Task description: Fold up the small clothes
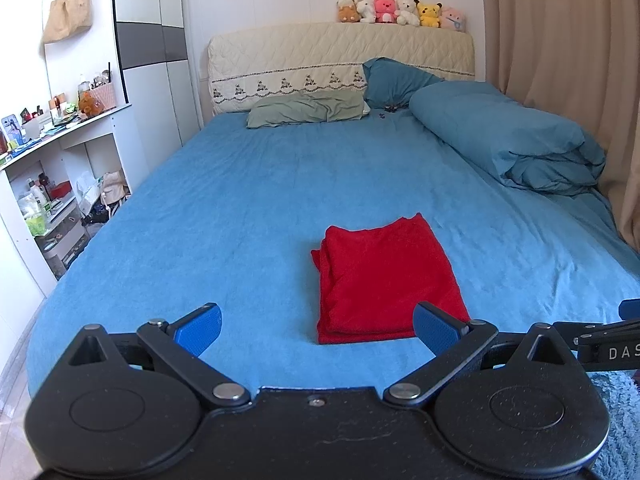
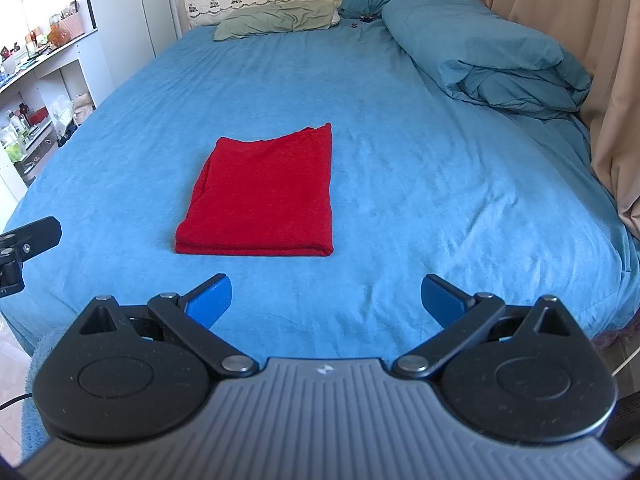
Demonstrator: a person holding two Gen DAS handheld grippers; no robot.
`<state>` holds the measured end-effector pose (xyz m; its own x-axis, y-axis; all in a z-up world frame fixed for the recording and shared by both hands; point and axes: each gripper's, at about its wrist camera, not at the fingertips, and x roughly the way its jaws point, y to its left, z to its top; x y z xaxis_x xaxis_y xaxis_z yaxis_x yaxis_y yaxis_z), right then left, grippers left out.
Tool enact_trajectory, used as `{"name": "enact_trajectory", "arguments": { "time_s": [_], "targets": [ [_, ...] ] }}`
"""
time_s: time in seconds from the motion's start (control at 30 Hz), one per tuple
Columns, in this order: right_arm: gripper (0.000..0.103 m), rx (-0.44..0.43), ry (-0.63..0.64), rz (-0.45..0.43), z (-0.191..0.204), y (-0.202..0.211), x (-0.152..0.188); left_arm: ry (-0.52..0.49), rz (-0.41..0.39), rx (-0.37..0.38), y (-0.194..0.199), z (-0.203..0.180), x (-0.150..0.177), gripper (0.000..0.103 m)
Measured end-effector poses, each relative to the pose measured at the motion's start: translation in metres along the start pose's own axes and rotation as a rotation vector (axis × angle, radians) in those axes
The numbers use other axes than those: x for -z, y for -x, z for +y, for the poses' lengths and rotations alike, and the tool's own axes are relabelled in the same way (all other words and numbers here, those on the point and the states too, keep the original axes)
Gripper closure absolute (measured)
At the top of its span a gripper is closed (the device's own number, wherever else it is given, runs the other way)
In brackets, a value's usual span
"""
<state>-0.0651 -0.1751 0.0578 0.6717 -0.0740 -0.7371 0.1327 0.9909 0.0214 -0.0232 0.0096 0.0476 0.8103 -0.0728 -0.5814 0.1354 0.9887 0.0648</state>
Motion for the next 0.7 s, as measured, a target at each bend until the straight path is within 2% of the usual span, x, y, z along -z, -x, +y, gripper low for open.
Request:
{"name": "enact_trajectory", "arguments": {
  "time_s": [0.7],
  "targets": [
    [0.0,0.005,0.008,-0.003,0.0004,0.002,-0.0011,-0.001,-0.015,-0.017,0.0017,0.0001,0.0005,0.0]
  ]
}}
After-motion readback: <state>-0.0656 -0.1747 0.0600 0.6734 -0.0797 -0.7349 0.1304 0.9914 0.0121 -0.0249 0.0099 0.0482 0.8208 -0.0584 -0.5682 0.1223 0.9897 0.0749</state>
